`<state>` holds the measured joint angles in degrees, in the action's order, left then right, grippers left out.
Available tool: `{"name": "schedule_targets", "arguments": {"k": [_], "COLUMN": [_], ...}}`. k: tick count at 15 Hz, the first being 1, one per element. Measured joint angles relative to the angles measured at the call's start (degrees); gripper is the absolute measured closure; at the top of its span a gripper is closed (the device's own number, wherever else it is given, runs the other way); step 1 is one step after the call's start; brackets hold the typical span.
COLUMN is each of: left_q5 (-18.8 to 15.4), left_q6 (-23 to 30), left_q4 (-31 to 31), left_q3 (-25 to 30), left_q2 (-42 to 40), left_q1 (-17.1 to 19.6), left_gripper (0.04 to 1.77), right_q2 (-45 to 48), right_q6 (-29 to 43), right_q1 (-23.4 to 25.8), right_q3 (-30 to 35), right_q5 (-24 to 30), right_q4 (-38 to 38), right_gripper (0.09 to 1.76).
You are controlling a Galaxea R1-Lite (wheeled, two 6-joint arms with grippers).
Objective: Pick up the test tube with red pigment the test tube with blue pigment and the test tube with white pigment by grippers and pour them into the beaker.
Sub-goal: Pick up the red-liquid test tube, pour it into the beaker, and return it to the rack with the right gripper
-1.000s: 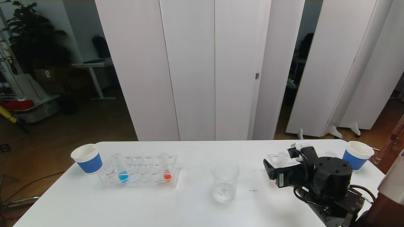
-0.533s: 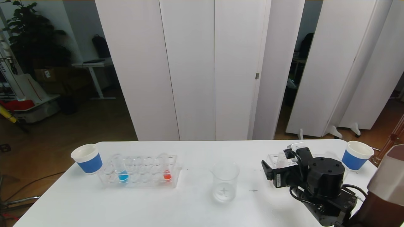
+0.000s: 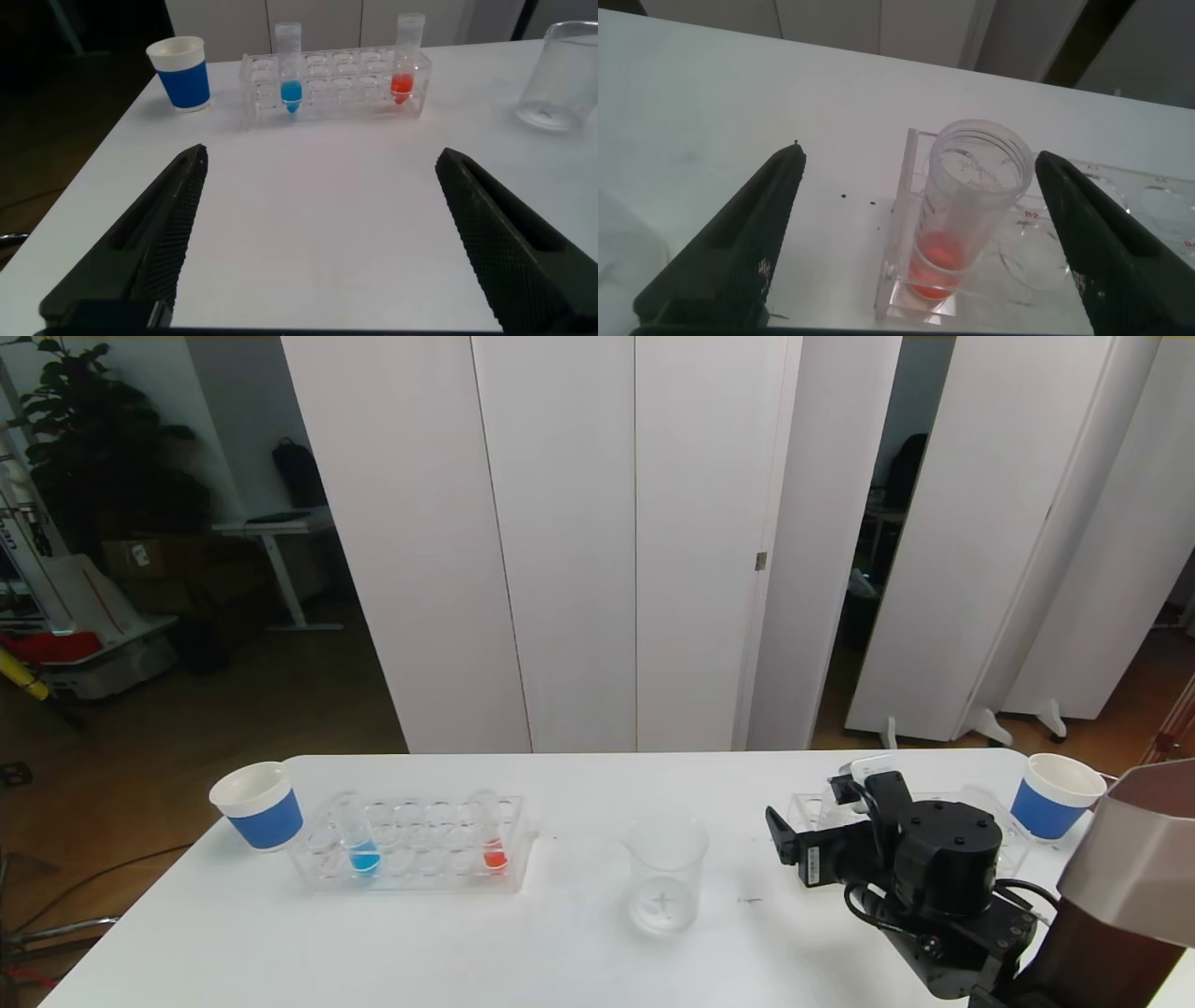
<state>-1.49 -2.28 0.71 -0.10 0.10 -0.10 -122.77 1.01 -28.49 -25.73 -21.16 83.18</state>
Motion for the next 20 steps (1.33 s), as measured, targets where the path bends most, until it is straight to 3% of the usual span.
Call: {"name": "schedule_targets", "arguments": {"k": [3,4,5,7,8,10,20], "left_q5": [0.00,0.00,0.00,0.01,0.00,0.00,0.00], "left_q6": [0.00,0.00,0.00,0.00,0.00,0.00,0.00], "left_q4": [0.00,-0.02,0.00,-0.02,-0.02,-0.02,0.00], "left_q3": [0.00,0.00,0.00,0.00,0.00,0.00,0.00], "left_q2": [0.00,0.00,0.00,0.00,0.00,0.00,0.00], "left_q1": [0.00,0.00,0.00,0.00,0.02,0.00,0.00], "left_gripper": [0.07,0.07,0.07,0.07,0.07,0.07,0.07], "right_q2": [-0.40,-0.62,-0.82,-1.10,-1.16,-1.16,-0.49], "right_q6": [0.04,0.15,0.30,1.10,1.38,1.60,1.90], "right_q1": [-0.28,-0.37,-0.54,-0.30,-0.30,-0.34,0.27], "right_q3": [-0.76,-0.98,-1.08,-1.16,-1.19,-1.27,-1.50], "right_q5": [0.02,0.02,0.00,-0.48,-0.44,-0.05,0.27], "right_q4": [0.06,0.01,-0.05,0.00,-0.02,-0.07,-0.43], "right_gripper": [0.10,0.20,0.44,1.26,1.41,1.12,1.22]}}
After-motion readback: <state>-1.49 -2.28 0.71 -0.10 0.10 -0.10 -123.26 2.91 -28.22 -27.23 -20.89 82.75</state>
